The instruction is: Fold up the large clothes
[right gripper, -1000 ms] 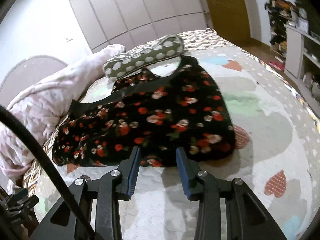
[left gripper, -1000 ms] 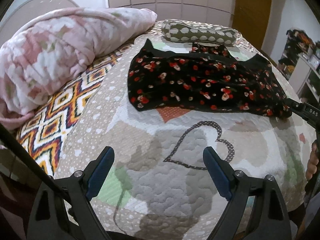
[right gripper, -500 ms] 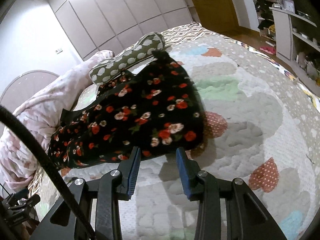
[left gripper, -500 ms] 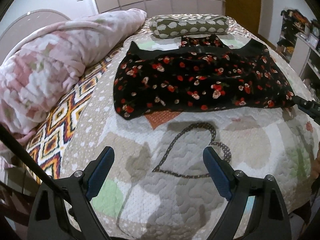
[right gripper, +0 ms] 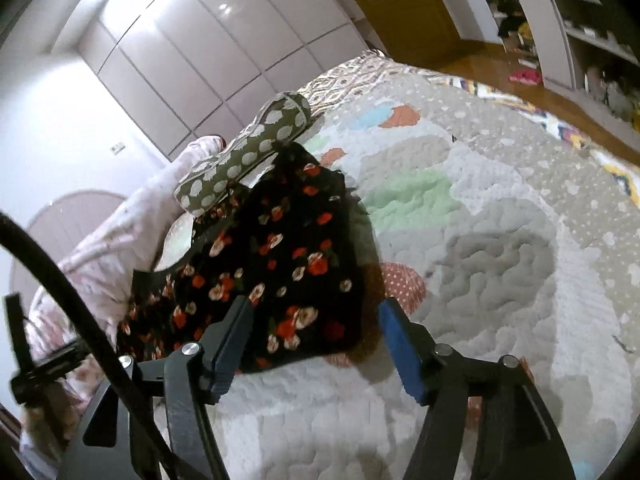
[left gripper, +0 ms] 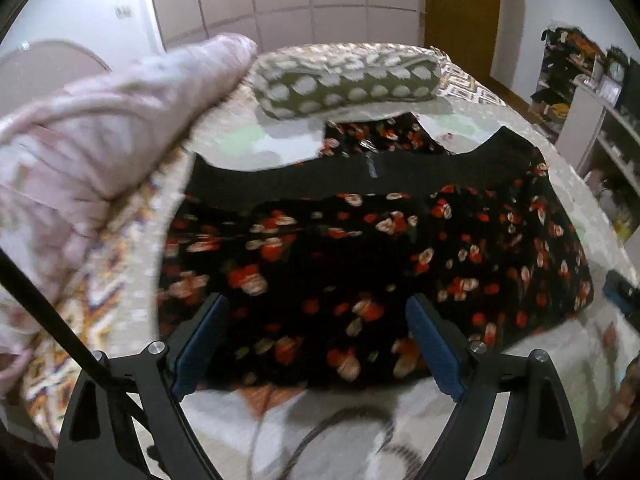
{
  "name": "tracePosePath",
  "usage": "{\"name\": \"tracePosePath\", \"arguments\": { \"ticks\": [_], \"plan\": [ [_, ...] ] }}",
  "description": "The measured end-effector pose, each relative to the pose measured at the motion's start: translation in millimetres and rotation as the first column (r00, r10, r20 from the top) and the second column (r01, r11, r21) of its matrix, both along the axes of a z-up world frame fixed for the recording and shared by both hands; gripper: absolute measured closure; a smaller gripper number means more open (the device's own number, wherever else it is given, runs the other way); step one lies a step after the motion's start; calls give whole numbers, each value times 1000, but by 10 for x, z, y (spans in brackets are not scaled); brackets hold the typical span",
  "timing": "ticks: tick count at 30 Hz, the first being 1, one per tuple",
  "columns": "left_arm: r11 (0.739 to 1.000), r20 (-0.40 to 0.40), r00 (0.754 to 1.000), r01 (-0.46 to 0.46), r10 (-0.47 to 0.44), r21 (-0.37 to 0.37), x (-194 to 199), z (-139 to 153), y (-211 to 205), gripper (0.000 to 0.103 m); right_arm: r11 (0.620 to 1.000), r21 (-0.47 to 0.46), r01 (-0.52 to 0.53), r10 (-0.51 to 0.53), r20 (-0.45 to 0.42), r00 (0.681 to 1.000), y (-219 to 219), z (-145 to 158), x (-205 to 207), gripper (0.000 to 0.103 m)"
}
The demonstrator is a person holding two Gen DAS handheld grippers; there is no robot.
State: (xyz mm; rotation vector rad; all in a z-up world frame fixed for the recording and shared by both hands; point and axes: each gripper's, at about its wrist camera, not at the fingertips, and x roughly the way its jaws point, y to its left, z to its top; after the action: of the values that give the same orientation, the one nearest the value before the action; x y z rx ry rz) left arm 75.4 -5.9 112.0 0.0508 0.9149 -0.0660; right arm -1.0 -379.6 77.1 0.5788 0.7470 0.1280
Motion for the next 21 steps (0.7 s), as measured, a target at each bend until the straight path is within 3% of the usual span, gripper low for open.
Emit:
{"name": "tracePosePath", "arguments": {
  "ticks": [2,5,9,18,20,21],
  "plan": [
    [1000,-37,999,3,-4,-17,182,-156,-43,18,999,53,9,-8,-17,1000,-53,-75,73,32],
    [1000,-69,998,10,-9,16,342,-342,-160,31,994,101,29,-25,-38,999,-95,-178,140,32],
    [992,-128,990,66,-52,105,534,-672,-378,31,990,137,23,-16,-51,999,-60,-297,231,31],
    [994,-89,996,18,-9,104,596,-765,-400,28,976,217,13,2,-67,998,90,-531,573,27],
    [996,-84,996,27,-19,90,576,-717,-382,34,975,222,15,1,-69,998,144,-543,619,34],
    [998,-84,996,33,-28,62,522,-633,-351,38,974,227,21,-2,-80,997,156,-550,636,54]
  ]
}}
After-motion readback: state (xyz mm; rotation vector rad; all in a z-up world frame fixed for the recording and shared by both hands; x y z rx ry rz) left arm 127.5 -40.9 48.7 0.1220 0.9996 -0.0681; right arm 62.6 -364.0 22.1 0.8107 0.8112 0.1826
